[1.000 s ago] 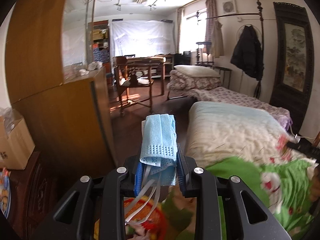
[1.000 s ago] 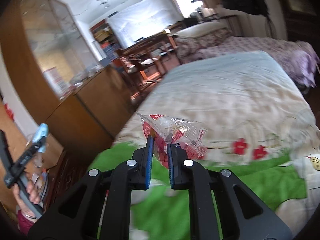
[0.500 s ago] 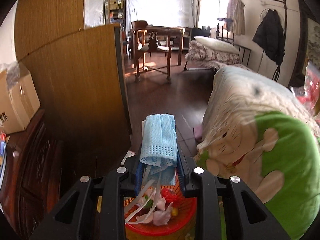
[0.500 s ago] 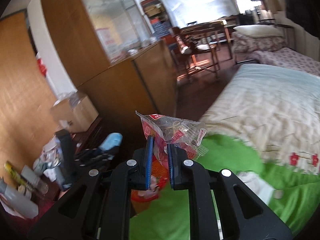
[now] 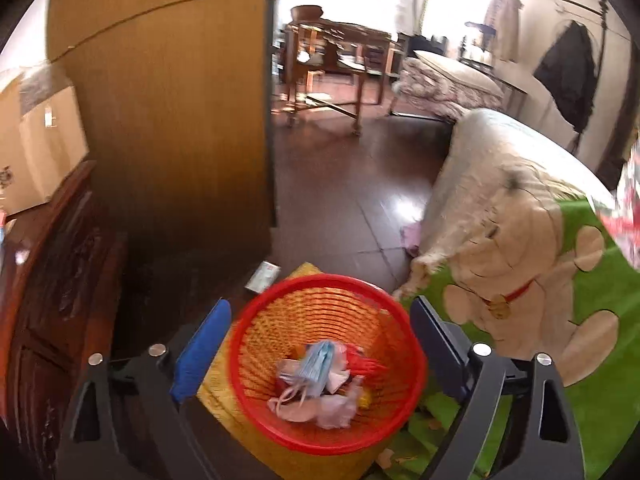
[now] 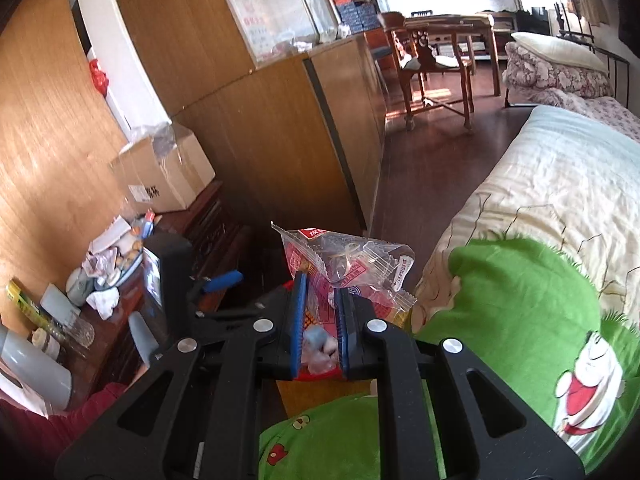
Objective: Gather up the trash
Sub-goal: 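Open both grippers over the wastebasket to drop mask and packet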
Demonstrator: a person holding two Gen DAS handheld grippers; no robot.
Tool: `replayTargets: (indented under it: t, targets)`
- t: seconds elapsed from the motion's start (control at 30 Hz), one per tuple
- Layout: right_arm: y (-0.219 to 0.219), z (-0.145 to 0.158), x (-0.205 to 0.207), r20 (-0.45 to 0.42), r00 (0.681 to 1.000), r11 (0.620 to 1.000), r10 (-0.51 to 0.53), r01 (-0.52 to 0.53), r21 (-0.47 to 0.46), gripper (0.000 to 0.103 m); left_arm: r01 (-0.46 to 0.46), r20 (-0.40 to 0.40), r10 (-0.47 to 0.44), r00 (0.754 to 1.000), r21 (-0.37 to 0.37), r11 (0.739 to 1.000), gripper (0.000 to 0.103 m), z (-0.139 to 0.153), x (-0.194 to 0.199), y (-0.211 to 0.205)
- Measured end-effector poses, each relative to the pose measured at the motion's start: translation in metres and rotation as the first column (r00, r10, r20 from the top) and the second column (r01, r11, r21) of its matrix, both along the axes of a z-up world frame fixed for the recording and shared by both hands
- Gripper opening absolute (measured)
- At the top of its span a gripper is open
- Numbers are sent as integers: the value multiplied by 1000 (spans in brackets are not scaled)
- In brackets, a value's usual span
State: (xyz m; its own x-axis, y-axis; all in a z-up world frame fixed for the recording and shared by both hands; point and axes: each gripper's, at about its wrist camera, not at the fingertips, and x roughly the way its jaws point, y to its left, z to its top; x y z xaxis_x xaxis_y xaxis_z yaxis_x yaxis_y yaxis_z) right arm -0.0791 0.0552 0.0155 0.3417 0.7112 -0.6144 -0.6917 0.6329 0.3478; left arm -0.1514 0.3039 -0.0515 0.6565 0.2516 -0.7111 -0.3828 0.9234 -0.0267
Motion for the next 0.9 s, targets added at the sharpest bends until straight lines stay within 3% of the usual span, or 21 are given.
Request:
replayTargets:
  t: [0.1, 0.27, 0.4, 0.67, 0.9]
  targets:
    - [5, -6, 0, -16, 1000, 1000, 14, -14, -14, 15, -79, 7, 78, 997, 45, 996, 97, 6, -22, 18]
    - [17, -15, -3, -30, 998, 998, 48, -49, -45, 15, -162, -17, 165, 986, 118, 980, 97, 9, -50, 37]
    - [40, -25, 1, -65, 994, 992, 87, -93, -86, 17, -214, -96, 235, 967, 186, 959, 97, -1, -67, 45]
    - [112, -71, 15, -177, 973, 960, 147, -184, -213, 17, -186, -156, 223, 962, 219, 958, 97, -12, -74, 40]
    - [148, -106, 18, -202, 967, 930, 158, -215, -298, 18, -178, -167, 210, 963, 185, 966, 97, -22, -74, 39]
